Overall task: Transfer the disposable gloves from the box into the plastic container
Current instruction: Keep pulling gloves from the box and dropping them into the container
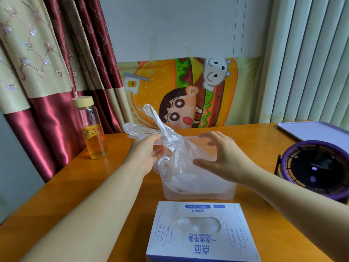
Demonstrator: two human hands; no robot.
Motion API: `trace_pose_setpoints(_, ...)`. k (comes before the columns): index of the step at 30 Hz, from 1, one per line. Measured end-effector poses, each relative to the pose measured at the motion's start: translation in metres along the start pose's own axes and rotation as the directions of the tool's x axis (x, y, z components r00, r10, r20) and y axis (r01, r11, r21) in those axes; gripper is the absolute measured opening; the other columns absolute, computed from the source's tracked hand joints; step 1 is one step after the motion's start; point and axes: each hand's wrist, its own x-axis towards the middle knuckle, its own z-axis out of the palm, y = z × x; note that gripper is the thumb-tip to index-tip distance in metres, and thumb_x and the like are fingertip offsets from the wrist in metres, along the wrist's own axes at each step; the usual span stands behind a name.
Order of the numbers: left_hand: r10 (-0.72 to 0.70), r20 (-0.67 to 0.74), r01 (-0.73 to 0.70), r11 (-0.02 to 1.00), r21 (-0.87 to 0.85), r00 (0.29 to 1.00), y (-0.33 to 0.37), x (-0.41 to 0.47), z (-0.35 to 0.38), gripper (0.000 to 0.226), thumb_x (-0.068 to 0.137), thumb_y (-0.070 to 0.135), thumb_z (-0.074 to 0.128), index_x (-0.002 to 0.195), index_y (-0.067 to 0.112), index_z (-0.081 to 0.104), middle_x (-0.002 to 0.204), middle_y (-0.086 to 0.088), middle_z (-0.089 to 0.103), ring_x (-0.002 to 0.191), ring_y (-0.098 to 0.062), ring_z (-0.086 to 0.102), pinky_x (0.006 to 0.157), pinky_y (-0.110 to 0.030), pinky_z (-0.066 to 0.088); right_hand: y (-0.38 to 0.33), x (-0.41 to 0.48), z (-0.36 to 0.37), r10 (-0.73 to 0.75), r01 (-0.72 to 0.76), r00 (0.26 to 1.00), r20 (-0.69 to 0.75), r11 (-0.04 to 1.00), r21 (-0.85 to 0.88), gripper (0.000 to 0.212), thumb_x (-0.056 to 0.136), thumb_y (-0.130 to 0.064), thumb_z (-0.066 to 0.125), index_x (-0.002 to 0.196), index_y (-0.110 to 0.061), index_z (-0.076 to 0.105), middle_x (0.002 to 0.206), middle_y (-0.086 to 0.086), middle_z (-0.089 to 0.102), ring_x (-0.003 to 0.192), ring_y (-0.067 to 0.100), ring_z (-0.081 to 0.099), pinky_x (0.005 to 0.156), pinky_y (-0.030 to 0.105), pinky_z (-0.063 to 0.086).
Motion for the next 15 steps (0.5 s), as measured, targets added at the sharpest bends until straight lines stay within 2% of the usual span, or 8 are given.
trace_pose_setpoints(2, -0.014, 0.010, 0.014, 1.000, -0.027, 1.000, 0.000, 0.000, 0.002, 0.007, 0.094, 0.006, 0.056, 0.096, 0.010, 0.059, 0.089, -0.007, 0.062, 0.076, -0.017, 0.059, 0.066, -0.028, 0.052, -0.001, -0.001, 0.008, -0.004, 0.004, 1.000, 0.018, 1.000, -0.010, 0.069, 0.079, -0.042, 0.071, 0.137, -0.029, 0.036, 0.140, -0.011, 0.042, 0.119, 0.008, 0.046, 0.093, 0.023, 0.044)
trace_pose_setpoints(4, -0.035, 0.023, 0.036, 0.998, -0.057, 0.999, 0.000, 0.001, 0.003, 0.007, 0.094, 0.006, 0.056, 0.097, 0.012, 0.059, 0.088, -0.007, 0.062, 0.075, -0.016, 0.059, 0.063, -0.028, 0.051, 0.001, 0.002, 0.012, 0.008, -0.008, 1.000, -0.018, 1.000, -0.009, 0.066, 0.081, -0.033, 0.071, 0.137, -0.027, 0.036, 0.139, -0.009, 0.045, 0.118, 0.009, 0.048, 0.093, 0.023, 0.045)
trace_pose_setpoints(7, -0.048, 0.038, 0.052, 0.994, -0.094, 0.998, 0.001, 0.001, 0.001, 0.014, 0.093, 0.007, 0.057, 0.106, 0.011, 0.058, 0.088, -0.006, 0.063, 0.075, -0.015, 0.060, 0.062, -0.027, 0.050, 0.003, 0.011, 0.011, -0.002, 0.003, 0.994, -0.113, 1.000, 0.016, 0.045, 0.084, -0.021, 0.069, 0.125, -0.021, 0.052, 0.124, -0.007, 0.059, 0.106, 0.007, 0.055, 0.092, 0.023, 0.048)
trace_pose_setpoints(9, -0.041, 0.038, 0.044, 0.994, -0.097, 0.998, 0.002, 0.002, -0.001, 0.018, 0.093, 0.007, 0.057, 0.110, 0.011, 0.057, 0.090, -0.006, 0.063, 0.076, -0.016, 0.060, 0.062, -0.027, 0.050, 0.002, 0.019, 0.007, -0.008, 0.021, 0.983, -0.186, 0.997, 0.070, 0.025, 0.087, -0.022, 0.066, 0.112, -0.018, 0.064, 0.109, -0.008, 0.066, 0.096, 0.005, 0.059, 0.088, 0.027, 0.051)
trace_pose_setpoints(12, -0.036, 0.044, 0.038, 0.997, -0.061, 0.998, 0.003, 0.004, -0.004, 0.015, 0.094, 0.007, 0.057, 0.108, 0.010, 0.058, 0.094, -0.009, 0.061, 0.079, -0.018, 0.059, 0.064, -0.028, 0.051, 0.000, 0.034, -0.003, 0.119, -0.051, 0.967, -0.223, 0.955, 0.291, 0.023, 0.091, -0.030, 0.061, 0.104, -0.014, 0.069, 0.097, -0.007, 0.069, 0.089, 0.007, 0.065, 0.082, 0.024, 0.051)
trace_pose_setpoints(15, -0.048, 0.084, 0.049, 0.999, -0.013, 0.995, 0.002, 0.004, -0.007, 0.010, 0.093, 0.007, 0.057, 0.101, 0.013, 0.059, 0.095, -0.009, 0.061, 0.080, -0.019, 0.060, 0.069, -0.029, 0.054, 0.003, 0.054, -0.012, 0.320, -0.169, 0.936, -0.146, 0.774, 0.610, 0.020, 0.093, -0.024, 0.059, 0.104, -0.011, 0.069, 0.073, -0.001, 0.070, 0.064, 0.007, 0.067, 0.069, 0.022, 0.057)
